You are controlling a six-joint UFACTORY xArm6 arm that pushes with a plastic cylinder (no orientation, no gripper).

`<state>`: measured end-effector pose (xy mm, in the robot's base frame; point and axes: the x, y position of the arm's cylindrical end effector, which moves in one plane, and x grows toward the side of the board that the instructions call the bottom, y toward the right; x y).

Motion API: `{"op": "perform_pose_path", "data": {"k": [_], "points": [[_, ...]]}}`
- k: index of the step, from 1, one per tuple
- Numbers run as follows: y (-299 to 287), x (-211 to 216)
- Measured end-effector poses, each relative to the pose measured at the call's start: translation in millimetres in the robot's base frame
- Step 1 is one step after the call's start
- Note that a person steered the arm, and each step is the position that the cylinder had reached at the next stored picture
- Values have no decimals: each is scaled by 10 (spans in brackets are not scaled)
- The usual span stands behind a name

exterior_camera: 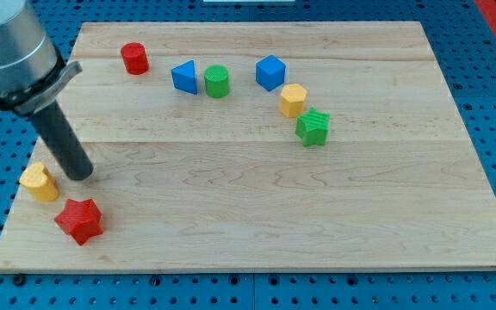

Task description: Push the red circle to the top

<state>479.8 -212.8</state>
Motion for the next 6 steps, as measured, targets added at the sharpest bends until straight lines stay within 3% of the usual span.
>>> {"op": "perform_pose_path", "data": {"k": [1, 2, 3, 4, 5, 6], "points": [[120, -1104], [-146, -1896], [86, -2737], [697, -2653], [768, -1904], [377, -1326]]}}
